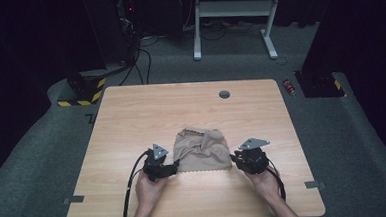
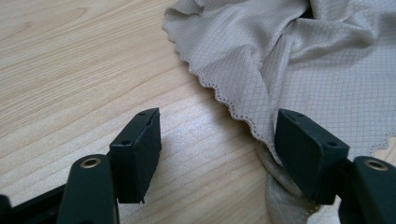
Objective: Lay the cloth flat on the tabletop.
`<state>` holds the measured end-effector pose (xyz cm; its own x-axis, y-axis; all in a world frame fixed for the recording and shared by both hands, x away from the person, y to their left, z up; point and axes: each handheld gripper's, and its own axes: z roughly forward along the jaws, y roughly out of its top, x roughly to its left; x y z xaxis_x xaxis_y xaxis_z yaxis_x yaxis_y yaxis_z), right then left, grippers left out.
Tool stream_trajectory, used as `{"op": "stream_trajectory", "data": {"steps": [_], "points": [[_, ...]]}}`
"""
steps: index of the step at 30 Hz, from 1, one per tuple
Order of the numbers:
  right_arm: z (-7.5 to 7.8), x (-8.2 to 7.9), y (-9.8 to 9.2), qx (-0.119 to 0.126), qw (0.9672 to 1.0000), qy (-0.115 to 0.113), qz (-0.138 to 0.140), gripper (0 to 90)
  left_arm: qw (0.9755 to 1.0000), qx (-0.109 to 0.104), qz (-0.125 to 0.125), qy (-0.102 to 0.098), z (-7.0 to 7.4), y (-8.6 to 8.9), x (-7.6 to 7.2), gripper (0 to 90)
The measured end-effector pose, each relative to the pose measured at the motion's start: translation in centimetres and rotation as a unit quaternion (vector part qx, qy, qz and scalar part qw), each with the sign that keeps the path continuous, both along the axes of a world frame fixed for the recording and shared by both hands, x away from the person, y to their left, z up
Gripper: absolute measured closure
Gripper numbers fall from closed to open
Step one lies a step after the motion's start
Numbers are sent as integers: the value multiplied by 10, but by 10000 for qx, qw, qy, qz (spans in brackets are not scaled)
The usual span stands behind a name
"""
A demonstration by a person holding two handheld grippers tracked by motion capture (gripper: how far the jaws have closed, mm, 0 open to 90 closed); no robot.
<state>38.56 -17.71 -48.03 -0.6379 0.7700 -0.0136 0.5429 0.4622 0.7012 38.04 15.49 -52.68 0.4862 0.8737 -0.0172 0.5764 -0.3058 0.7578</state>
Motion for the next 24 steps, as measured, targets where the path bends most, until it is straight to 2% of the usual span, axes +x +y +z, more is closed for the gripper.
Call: {"op": "stream_trajectory", "data": {"steps": [2, 6, 8, 10, 12, 14, 17, 20, 24], "points": [[-4, 5, 1, 5, 10000, 82, -54, 707, 10000, -2, 0, 1, 0, 0, 0, 323], [-18, 16, 14, -231, 9995, 213, -48, 698, 10000, 0, 0, 1, 0, 0, 0, 323], [-22, 20, 24, -357, 9992, 198, -2, 692, 10000, 0, -1, 1, 0, 0, 0, 323], [-24, 22, 37, -491, 9986, 149, 134, 669, 10000, 1, 0, 0, 0, 0, 0, 323], [-26, 23, 51, -738, 9968, 150, 277, 651, 10000, 0, 1, 1, 0, 0, 0, 323], [-25, 24, 59, -830, 9957, 98, 400, 641, 10000, -2, 2, 4, 0, 0, 0, 323], [-21, 24, 58, -760, 9961, 94, 427, 639, 10000, -1, 1, 3, 0, 0, 0, 323], [-13, 22, 43, -494, 9985, 100, 225, 640, 10000, -3, 3, 2, 0, 0, 0, 323], [-11, 21, 24, -341, 9993, 178, -14, 644, 10000, -2, 4, 1, 0, 0, 0, 323]]}}
